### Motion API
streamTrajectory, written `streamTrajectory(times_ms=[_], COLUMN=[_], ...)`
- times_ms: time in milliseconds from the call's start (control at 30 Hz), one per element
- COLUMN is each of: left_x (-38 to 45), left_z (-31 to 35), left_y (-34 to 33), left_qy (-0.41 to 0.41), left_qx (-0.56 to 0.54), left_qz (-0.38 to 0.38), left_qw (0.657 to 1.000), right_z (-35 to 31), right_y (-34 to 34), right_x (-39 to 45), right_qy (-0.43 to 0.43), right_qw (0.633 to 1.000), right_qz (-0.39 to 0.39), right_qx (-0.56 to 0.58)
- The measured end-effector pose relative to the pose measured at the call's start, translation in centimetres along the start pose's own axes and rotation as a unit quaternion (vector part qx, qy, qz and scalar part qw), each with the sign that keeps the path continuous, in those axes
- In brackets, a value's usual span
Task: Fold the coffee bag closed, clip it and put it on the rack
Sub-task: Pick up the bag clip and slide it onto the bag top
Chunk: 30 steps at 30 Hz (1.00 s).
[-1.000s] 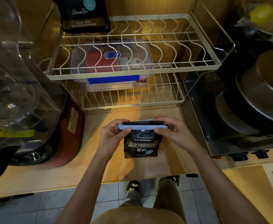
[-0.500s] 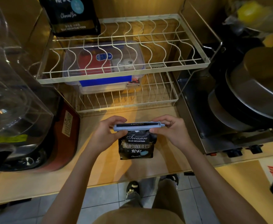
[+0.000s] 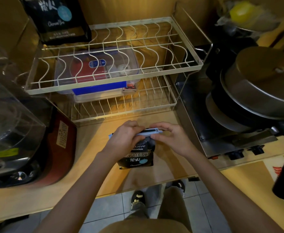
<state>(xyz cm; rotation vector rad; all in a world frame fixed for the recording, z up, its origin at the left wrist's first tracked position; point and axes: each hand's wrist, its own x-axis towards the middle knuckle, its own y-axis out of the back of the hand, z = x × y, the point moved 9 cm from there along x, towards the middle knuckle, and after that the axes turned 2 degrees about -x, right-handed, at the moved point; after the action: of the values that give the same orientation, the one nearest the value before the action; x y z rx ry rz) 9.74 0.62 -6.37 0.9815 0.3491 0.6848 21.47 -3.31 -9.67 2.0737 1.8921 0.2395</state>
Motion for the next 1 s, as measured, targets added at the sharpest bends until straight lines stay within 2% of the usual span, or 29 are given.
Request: streamTrajectory(times_ms=[167,333,500,567,667,1000], left_x=[0.1,-0.1,-0.2,-0.3,-0.5,-0.9], left_z=[0.5,0.7,0.7,0.6,0.5,0.6], left_y=[0.1,0.2,0.3,0.2,0.2,0.6], left_qy=[-0.01,-0.011,-0.003,-0.002,0.002,0.012], left_qx=[-0.011,-0.014,-0.012,-0.011,-0.01,-0.023], left_qz=[-0.007,-0.009,-0.001,0.001,0.008,0.042], left_qw=[1.0,1.0,1.0,1.0,1.0,0.999], right_z=[-1.1,-2.1,-2.5,-3.0,-3.4,-3.4], right_y=[-0.1,-0.4,-0.9,-1.2,-1.4,-1.2], right_x=[-0.6,-0.7,-0.4,-0.3,-0.3,-0.7], right_qy=[0.049,0.116,0.16,0.177,0.186,0.191], right_qw=[0.983,0.936,0.897,0.888,0.894,0.92], right_qz=[-0.042,-0.06,-0.101,-0.118,-0.133,-0.063], right_qx=[-0.173,-0.326,-0.4,-0.407,-0.385,-0.338])
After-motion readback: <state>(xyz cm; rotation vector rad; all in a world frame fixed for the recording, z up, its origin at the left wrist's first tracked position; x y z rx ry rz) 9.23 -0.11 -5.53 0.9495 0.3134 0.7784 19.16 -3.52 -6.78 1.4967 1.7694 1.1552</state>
